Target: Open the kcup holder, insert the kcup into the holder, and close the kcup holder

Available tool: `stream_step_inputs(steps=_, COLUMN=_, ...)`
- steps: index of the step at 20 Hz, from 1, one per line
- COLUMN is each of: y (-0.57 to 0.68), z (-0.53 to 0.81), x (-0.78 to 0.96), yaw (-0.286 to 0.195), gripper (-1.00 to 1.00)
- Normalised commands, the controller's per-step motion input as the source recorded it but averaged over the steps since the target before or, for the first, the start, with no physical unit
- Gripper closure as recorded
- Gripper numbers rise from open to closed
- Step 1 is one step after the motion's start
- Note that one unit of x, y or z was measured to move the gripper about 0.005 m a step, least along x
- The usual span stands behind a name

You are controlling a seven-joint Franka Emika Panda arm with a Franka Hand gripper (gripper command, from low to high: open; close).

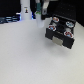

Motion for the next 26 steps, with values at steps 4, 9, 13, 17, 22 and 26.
stream_step_inputs(steps=4, y=0.68, z=0.35, x=0.04, yaw=0.014, gripper=1.00)
stream_step_inputs(steps=9, y=0.67, z=0.28, x=0.00, yaw=0.019, gripper=1.00)
stream_step_inputs(steps=13, y=0.67, z=0.18, x=0.02, yaw=0.029, gripper=1.00)
stream_step_inputs(steps=17, y=0.67, z=0.04, x=0.02, yaw=0.032, gripper=1.00)
stream_step_inputs(steps=22, y=0.62, z=-0.02, x=0.01, yaw=0.048, gripper=1.00)
stream_step_inputs(steps=26, y=0.50, z=-0.09, x=-0.01, yaw=0.077, gripper=1.00)
